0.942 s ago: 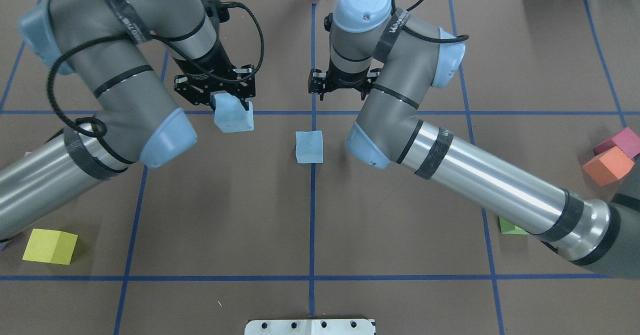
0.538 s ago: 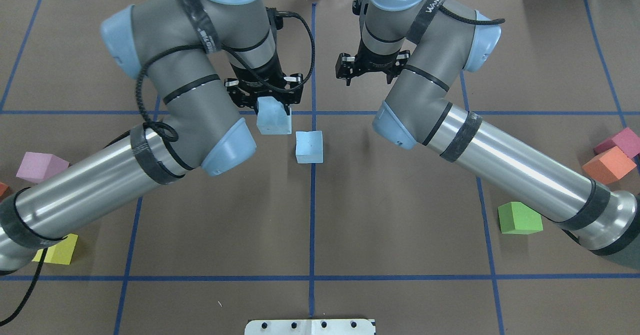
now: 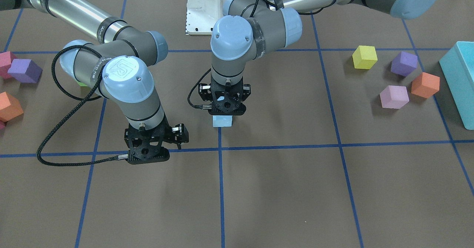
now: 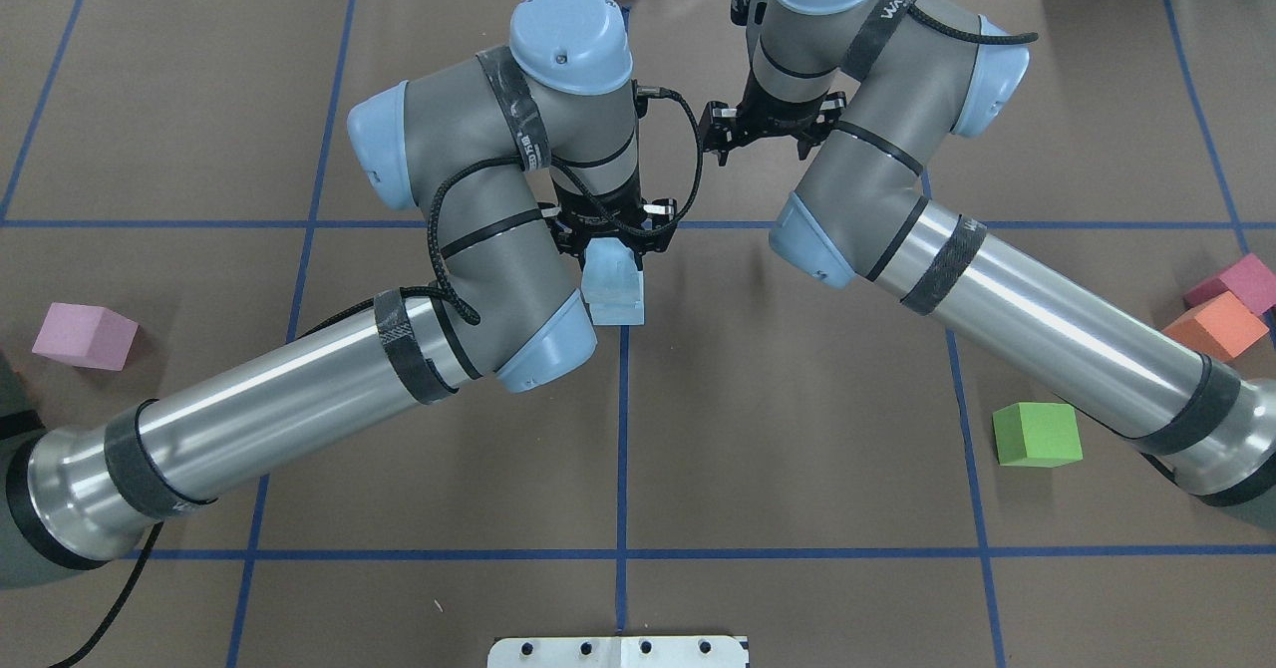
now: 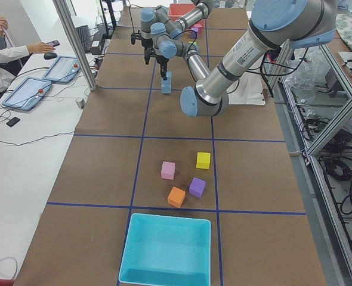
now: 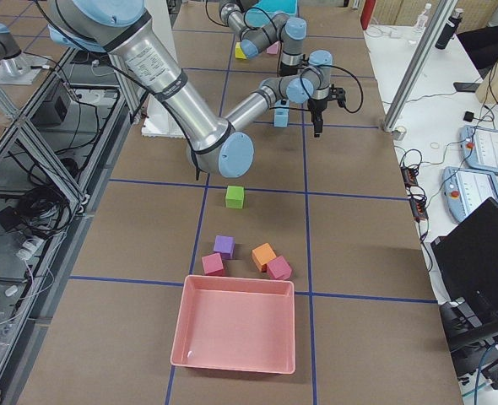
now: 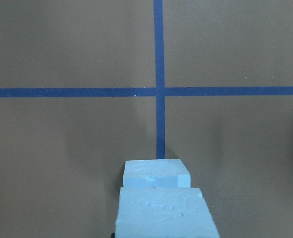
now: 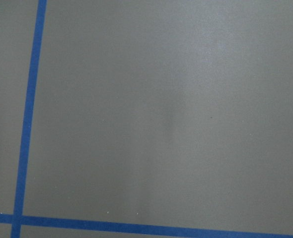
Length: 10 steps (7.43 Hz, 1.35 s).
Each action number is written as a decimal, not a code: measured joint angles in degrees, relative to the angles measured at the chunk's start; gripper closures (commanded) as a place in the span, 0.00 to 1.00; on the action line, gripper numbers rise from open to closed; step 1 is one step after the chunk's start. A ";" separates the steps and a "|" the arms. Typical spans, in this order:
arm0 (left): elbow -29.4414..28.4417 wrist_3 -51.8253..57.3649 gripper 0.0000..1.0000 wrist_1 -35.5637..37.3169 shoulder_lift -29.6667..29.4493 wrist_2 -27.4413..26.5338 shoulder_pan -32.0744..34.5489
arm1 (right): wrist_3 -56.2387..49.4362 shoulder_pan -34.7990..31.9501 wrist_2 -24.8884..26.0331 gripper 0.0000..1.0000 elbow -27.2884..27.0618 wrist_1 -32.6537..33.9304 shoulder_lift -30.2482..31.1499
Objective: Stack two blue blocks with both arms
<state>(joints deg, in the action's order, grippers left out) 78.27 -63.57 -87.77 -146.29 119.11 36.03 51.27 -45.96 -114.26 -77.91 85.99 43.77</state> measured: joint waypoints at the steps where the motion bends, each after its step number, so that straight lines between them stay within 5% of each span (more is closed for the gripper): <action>1: -0.44 -0.09 0.37 -1.04 0.14 -0.01 -0.08 | -0.02 0.04 0.01 0.00 -0.03 -0.04 0.10; 3: -0.56 -0.18 0.27 -1.70 0.36 -0.02 -0.09 | -0.03 0.26 0.10 0.00 -0.09 -0.11 0.37; 5: -0.31 0.10 0.02 -1.90 0.73 -0.04 -0.07 | -0.03 0.39 0.24 0.00 -0.13 -0.12 0.68; 8: 1.61 -0.02 0.01 -1.50 0.88 -1.57 0.24 | -0.03 0.50 0.38 0.00 -0.21 -0.57 1.24; 10: 8.48 0.58 0.01 2.36 3.09 -0.38 2.80 | -0.33 -0.05 0.24 0.00 -2.11 -3.89 3.45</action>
<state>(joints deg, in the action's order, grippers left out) 86.75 -62.99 -85.41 -143.20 118.73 38.83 50.94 -46.01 -114.01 -80.02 82.10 47.22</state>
